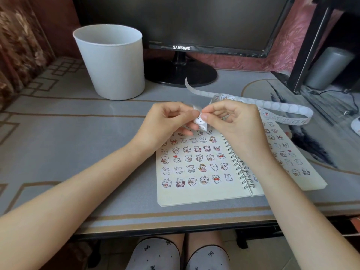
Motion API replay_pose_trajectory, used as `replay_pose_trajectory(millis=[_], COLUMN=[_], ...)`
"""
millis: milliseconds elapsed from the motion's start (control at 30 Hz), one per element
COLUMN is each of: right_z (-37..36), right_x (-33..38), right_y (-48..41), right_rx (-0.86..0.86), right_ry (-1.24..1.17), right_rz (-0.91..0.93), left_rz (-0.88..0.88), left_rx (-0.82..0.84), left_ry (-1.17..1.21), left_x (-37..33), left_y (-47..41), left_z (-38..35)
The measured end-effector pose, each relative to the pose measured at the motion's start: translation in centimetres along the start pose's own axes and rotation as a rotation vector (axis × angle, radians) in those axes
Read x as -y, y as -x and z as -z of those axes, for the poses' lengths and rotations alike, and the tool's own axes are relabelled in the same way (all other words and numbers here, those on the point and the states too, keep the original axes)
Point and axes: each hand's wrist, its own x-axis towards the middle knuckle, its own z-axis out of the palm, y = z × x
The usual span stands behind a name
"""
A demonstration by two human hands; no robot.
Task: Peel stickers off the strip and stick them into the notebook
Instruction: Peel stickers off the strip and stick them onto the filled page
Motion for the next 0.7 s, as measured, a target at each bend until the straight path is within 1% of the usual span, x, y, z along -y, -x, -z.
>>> replay_pose_trajectory(millis=[300,533,700], right_z=[-0.17,-0.38,-0.62], right_x=[-0.10,-0.12,0.02], right_y=[0.04,0.37,0.85], right_rx=[-0.014,-0.024,-0.036], right_ry=[0.018,0.233,0.414], right_rz=[0.007,0.053,0.193], left_rz=[-0.001,0.073,0.120], left_rx=[-0.002,-0.024,-0.046], left_ry=[-0.005,0.017,0.023], left_x=[-0.12,-0.31,-0.40], left_y=[0.07,0.02,0.05], left_z=[0.03,-0.18,-0.21])
